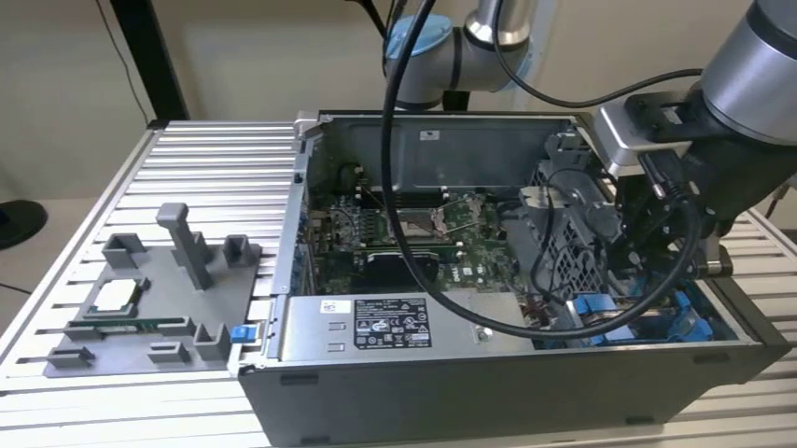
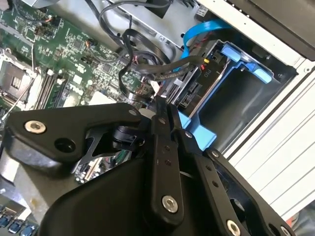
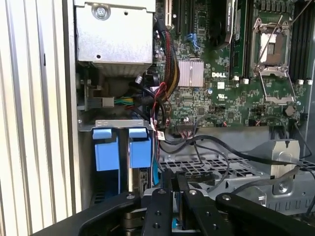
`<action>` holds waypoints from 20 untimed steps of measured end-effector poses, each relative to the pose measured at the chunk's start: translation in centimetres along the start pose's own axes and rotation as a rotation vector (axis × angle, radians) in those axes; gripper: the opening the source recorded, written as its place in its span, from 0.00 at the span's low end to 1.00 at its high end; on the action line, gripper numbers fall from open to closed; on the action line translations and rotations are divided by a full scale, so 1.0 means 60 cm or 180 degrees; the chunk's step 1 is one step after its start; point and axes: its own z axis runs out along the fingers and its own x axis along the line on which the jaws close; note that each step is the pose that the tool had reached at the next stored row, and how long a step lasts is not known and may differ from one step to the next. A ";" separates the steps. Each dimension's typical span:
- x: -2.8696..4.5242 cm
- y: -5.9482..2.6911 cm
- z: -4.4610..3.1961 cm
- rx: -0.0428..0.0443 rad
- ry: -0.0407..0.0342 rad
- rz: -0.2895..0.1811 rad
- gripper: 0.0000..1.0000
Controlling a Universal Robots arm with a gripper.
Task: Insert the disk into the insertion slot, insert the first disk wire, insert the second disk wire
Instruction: 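Insert the second disk wire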
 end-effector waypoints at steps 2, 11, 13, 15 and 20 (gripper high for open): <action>0.000 0.000 0.000 0.0000 0.0000 -0.0001 0.00; 0.014 0.000 -0.002 0.0001 0.0089 -0.0006 0.00; 0.019 -0.001 -0.003 0.0001 0.0121 -0.0008 0.00; 0.023 -0.001 -0.003 0.0002 0.0150 -0.0009 0.00; 0.031 -0.001 -0.004 0.0003 0.0186 -0.0011 0.00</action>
